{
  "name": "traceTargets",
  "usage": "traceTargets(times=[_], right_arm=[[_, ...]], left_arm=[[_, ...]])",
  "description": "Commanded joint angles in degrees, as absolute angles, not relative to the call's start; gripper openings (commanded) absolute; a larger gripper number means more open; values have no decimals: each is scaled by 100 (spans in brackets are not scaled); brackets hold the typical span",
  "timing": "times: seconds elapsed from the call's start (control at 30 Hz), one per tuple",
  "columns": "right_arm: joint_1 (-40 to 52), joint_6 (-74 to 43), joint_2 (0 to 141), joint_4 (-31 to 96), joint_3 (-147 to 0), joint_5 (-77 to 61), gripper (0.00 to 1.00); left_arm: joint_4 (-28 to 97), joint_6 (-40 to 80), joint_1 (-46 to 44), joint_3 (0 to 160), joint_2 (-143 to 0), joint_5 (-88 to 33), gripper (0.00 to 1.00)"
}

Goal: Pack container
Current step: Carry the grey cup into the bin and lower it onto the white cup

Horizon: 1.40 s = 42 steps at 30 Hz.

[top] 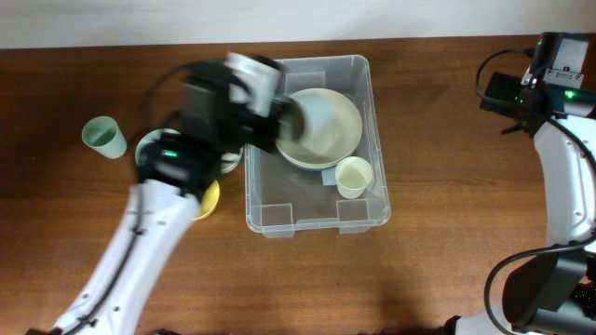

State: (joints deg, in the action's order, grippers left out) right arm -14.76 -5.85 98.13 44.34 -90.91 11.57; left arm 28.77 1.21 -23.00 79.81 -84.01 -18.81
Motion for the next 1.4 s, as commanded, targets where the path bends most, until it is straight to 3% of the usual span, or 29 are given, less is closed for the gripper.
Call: traceTargets(times=[0.0, 0.27, 0.5, 1.07, 1.37], right_arm=[[-1507, -626, 9760, 4416, -9150, 1249, 99], [-1507, -626, 9760, 4418, -9150, 1249, 99], [-1507, -626, 9760, 4416, -9150, 1251, 99], [-1507, -626, 9760, 4416, -9150, 1249, 99], [-1507, -626, 9760, 4416, -9150, 1249, 99]], left_arm=[[2788, -598, -3024, 7979, -8643, -1804, 1], [2764, -749, -3889, 7979, -9467, -690, 0], [2714, -746, -3907, 7981, -9915, 38, 1], [2635, -735, -3938, 7979, -10232, -73, 1], [2770, -735, -3940, 7979, -10232, -279, 6]])
